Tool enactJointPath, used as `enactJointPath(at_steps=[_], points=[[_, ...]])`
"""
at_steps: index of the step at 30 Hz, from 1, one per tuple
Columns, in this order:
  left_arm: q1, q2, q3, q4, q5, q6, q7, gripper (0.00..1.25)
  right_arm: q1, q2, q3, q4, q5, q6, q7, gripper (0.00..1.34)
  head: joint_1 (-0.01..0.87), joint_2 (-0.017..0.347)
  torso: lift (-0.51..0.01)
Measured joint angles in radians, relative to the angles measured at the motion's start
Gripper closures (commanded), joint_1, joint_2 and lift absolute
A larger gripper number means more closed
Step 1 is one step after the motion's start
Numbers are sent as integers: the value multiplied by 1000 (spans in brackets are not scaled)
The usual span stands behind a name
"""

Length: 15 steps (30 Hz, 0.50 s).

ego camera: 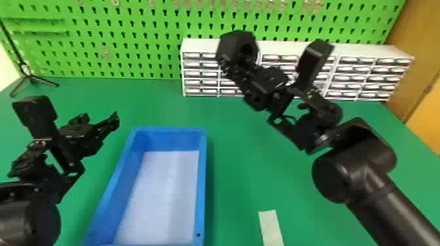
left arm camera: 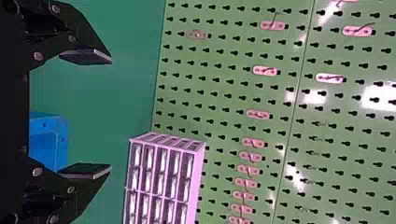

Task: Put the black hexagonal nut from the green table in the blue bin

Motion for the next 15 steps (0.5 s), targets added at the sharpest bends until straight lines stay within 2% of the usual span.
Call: enactJointPath(at_steps=[15], points=[[-6, 0, -4, 4, -4, -1, 0, 430, -66, -8, 233, 48, -100, -7, 3, 1010, 692, 8, -97]])
